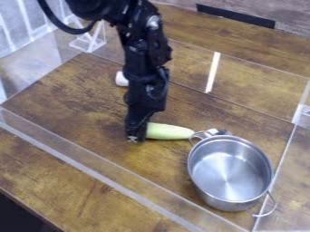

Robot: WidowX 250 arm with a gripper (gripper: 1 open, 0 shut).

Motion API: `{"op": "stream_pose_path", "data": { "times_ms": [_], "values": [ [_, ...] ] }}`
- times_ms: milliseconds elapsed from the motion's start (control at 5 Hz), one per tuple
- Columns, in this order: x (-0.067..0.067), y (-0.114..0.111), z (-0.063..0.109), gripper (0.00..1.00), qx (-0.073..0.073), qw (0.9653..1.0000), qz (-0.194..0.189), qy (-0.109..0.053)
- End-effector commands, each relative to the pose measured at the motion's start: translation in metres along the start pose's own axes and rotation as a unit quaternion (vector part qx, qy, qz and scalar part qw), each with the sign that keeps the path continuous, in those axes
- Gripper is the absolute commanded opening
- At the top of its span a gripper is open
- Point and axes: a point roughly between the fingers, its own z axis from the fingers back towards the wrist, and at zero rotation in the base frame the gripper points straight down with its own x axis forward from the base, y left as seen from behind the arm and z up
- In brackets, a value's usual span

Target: Move the green spoon to the left

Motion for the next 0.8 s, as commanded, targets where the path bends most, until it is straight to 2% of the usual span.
{"op": "stream_pose_path", "data": {
  "times_ms": [0, 200, 400, 600],
  "values": [
    [0.016, 0.005, 0.026, 1.00, 0.034, 0.9990, -0.015, -0.022],
    [0.019, 0.011, 0.017, 0.00, 0.036, 0.9986, -0.024, -0.028],
    [0.019, 0.015, 0.006, 0.00, 0.036, 0.9983, -0.032, -0.034],
    [0.008, 0.021, 0.006, 0.00, 0.033, 0.9985, -0.016, -0.039]
  ]
}}
